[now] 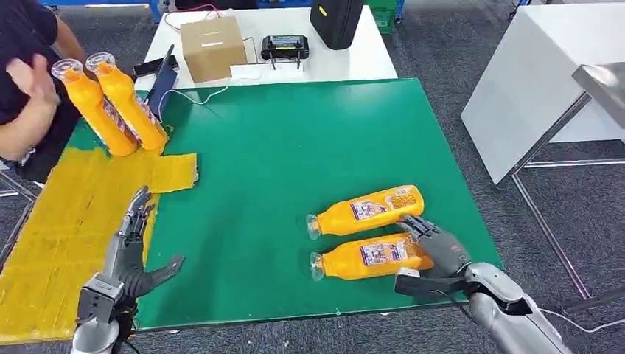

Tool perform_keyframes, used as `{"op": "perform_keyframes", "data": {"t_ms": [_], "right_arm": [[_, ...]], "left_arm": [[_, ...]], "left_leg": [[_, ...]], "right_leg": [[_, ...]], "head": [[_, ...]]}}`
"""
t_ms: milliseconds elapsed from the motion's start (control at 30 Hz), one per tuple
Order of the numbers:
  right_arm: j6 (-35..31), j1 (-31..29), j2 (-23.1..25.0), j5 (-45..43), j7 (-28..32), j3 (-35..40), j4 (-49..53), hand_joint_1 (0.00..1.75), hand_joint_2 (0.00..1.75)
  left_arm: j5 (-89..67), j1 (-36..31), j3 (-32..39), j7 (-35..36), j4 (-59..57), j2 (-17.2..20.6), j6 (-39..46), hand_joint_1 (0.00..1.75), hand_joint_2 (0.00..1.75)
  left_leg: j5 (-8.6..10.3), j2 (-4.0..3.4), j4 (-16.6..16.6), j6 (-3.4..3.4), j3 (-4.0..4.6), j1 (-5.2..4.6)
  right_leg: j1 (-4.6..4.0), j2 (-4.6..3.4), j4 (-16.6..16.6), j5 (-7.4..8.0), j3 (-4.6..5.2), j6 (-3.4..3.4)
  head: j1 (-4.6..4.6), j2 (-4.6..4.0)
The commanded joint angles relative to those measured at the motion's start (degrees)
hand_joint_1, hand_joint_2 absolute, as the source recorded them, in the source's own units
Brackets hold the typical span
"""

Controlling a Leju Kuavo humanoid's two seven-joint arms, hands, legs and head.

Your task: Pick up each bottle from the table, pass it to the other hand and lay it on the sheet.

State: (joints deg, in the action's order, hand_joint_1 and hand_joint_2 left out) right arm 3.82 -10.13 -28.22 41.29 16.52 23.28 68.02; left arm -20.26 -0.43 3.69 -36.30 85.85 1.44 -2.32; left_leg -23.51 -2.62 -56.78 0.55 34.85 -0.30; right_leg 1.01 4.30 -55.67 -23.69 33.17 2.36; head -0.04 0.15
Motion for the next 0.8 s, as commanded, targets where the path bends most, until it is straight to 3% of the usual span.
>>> {"op": "perform_keyframes", "data": {"t_ms": [33, 167, 800], "right_arm": [[-6.41, -3.14, 9.59, 10.49, -3.75, 6.66, -11.81, 0.0, 1.75], [-6.19, -4.31, 9.98, 11.21, -4.09, 6.8, -13.22, 0.0, 1.75], [-4.39, -7.07, 9.51, 11.1, -4.09, 7.8, -17.12, 0.0, 1.75]], "left_arm": [[0.16, 1.44, 1.62, -0.15, -0.78, -2.56, -1.15, 0.0, 1.75], [0.65, 1.0, 2.11, -0.07, -1.05, -2.41, -1.66, 0.0, 1.75], [1.1, 0.15, 2.45, 0.35, -1.43, -2.22, -2.51, 0.0, 1.75]], "left_leg": [[-0.06, 0.09, 0.05, -0.06, -0.2, 0.11], [-0.08, 0.0, 0.11, -0.1, -0.53, 0.21], [-0.03, -0.21, 0.04, -0.06, -0.74, 0.18]], "right_leg": [[-0.07, -0.27, 0.12, -0.02, -0.23, -0.09], [-0.16, -0.64, 0.2, 0.02, -0.44, -0.18], [-0.14, -0.55, 0.14, 0.1, -0.56, -0.21]], "head": [[0.0, 0.0], [0.0, 0.0], [0.02, 0.0]]}}
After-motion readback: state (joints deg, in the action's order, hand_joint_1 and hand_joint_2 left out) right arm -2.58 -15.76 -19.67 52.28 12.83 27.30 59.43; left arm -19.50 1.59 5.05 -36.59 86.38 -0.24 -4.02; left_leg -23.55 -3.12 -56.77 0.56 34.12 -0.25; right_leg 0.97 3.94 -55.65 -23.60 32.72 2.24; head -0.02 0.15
